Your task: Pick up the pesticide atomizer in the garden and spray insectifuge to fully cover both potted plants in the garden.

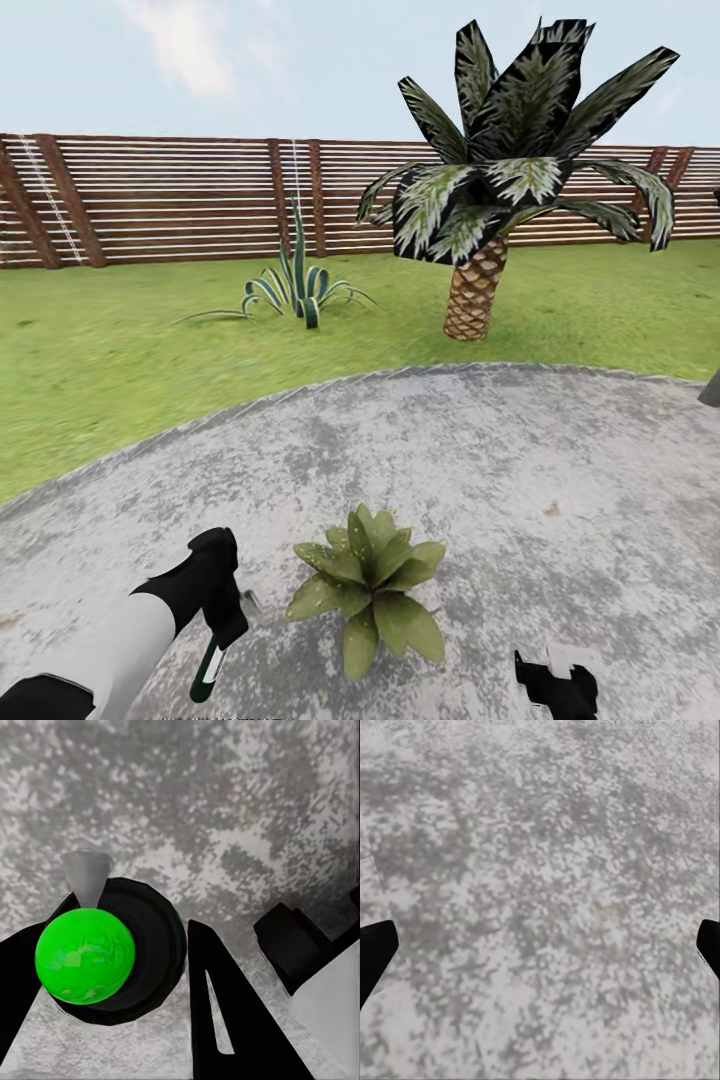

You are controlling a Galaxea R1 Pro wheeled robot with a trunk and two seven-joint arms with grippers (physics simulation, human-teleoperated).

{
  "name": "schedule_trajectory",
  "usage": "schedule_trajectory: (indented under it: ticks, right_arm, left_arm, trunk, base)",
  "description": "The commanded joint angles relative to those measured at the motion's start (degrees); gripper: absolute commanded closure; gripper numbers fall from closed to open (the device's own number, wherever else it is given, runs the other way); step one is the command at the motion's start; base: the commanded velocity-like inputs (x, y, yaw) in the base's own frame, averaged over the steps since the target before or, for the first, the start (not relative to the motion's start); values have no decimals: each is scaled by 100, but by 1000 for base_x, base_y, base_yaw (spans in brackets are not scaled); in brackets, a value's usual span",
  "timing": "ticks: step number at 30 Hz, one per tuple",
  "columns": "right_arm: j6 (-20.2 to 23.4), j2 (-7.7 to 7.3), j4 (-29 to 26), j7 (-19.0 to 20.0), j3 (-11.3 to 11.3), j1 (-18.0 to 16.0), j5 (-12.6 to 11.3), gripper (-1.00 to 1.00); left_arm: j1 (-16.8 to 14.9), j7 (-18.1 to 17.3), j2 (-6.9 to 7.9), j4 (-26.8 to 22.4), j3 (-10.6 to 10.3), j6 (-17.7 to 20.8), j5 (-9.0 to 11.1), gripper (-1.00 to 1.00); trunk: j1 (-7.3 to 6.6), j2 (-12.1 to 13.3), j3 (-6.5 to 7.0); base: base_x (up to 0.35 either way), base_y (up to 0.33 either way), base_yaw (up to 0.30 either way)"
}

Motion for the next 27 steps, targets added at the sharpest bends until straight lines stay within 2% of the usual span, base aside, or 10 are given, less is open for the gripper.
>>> schedule_trajectory:
  ticks: [1, 6, 17, 22, 27]
  right_arm:
    - [-19, 0, 9, -29, -30, -5, 61, -100]
    - [-19, -8, 0, -29, -34, -7, 56, -100]
    - [-19, -9, -4, -29, -34, -7, 55, -100]
    - [-19, -13, -9, -29, -34, -8, 52, -100]
    - [-19, -17, -9, -29, -34, -9, 52, -100]
  left_arm:
    - [-6, -44, 0, -10, -22, 38, -27, 100]
    - [-10, -44, -6, -10, -15, 38, -27, 100]
    - [-4, -43, 18, 8, -15, 38, -27, 100]
    - [-2, 242, 3, 149, -8, 31, -15, 100]
    - [-2, 296, -42, 156, -8, 29, 30, 100]
  trunk:
    - [-1, -2, -5]
    - [-1, -2, -5]
    - [-1, -2, -5]
    - [-1, -2, -5]
    - [-1, -2, -5]
  base:
    - [-58, -267, 278]
    - [-129, -152, 278]
    - [2, -5, 277]
    - [201, -129, 68]
    - [209, -196, 2]
